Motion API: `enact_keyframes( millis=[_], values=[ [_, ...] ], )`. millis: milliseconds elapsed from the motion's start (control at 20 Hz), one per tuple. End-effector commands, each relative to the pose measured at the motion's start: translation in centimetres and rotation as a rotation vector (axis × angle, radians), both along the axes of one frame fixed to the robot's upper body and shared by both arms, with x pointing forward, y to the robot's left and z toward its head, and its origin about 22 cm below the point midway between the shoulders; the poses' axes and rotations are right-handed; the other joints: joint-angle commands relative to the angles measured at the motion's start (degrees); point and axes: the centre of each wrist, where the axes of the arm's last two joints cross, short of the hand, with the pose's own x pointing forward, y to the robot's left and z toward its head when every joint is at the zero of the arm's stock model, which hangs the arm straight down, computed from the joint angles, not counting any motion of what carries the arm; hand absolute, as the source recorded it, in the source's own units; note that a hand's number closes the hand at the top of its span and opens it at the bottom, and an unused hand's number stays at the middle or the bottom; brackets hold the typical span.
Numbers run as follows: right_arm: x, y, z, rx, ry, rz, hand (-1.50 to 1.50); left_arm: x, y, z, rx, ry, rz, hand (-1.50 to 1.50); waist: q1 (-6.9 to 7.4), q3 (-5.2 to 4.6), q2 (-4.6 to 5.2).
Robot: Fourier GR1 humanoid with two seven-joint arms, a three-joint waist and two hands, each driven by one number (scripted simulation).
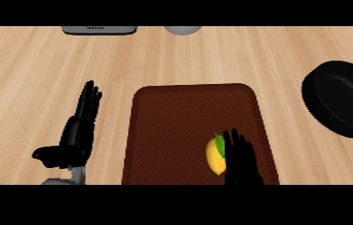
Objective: Pick the lemon from the tray and place it in the pot
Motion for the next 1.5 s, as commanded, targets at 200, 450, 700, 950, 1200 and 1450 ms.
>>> enact_keyframes(
  millis=[200,450,700,950,1200,1450],
  values=[
    [2.5,-0.9,-0.6,-0.129,-0.154,0.028,1.50,-1.5,-1.4,0.2,-0.005,-0.004,0.003,0.00,0.30,0.20,0.16],
    [2.7,-1.1,-2.1,-0.150,-0.176,0.027,1.50,0.5,0.0,0.1,-0.010,-0.003,0.014,0.00,0.01,0.19,0.27],
    [6.7,-1.3,0.7,-0.132,0.045,0.163,1.50,-0.1,0.6,1.5,-0.005,-0.016,-0.012,0.00,1.31,0.19,0.50],
    [12.6,-2.2,5.1,-0.141,0.213,0.314,1.50,-0.6,-0.3,-0.7,-0.008,0.005,-0.031,0.00,1.92,0.13,0.74],
    [14.0,-1.4,7.0,-0.176,0.066,0.299,1.50,1.7,-0.4,-0.6,0.010,-0.022,-0.009,0.00,0.10,0.17,0.28],
    [13.4,-0.1,11.3,-0.144,-0.185,0.234,1.50,-0.6,-0.5,0.2,0.003,0.003,-0.007,0.00,0.28,0.19,0.06]
  ],
)
